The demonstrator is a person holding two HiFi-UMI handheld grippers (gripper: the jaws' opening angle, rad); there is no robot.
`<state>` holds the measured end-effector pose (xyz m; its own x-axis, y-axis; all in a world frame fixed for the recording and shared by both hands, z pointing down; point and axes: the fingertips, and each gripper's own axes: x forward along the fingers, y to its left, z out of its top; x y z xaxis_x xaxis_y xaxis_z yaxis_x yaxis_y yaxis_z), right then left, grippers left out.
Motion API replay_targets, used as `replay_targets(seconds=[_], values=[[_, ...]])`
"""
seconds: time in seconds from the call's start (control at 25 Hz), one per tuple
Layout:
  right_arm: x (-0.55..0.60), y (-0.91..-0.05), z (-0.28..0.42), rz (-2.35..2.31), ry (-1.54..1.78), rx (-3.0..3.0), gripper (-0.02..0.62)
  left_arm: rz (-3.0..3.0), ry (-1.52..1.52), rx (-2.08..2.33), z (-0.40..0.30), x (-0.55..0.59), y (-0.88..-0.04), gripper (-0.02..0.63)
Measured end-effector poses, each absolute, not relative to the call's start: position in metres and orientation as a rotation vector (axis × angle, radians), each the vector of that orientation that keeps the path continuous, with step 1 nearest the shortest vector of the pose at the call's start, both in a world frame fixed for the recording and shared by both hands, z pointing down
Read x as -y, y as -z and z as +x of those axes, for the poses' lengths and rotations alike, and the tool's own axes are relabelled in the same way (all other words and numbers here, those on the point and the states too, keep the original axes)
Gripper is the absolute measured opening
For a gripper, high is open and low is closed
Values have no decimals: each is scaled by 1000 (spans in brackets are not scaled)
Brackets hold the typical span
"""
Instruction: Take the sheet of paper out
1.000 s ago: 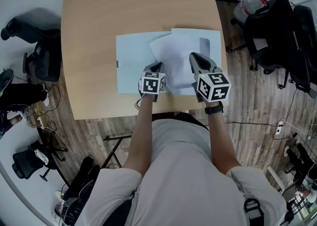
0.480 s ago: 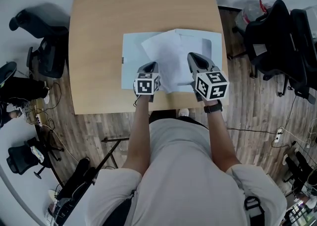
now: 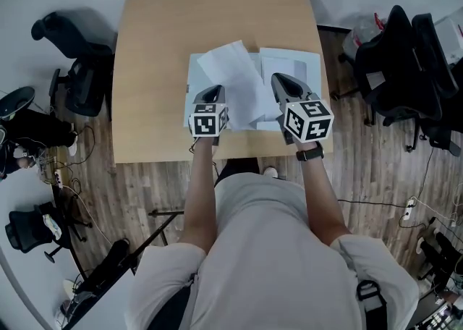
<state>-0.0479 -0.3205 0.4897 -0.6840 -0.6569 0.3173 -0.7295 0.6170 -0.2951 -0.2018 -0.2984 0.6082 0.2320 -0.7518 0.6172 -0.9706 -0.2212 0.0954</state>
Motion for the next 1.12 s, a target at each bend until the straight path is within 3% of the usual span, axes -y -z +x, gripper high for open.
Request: replay_targets(seconds=[0.24,1.12], values=[[305,-446,-41,1186,-619,2768,12,2115,-512,1672,-198,297,-552,9],[201,-337,6,1403,-73,2806,12,2381,-137,1884,-129,214,-365,9]])
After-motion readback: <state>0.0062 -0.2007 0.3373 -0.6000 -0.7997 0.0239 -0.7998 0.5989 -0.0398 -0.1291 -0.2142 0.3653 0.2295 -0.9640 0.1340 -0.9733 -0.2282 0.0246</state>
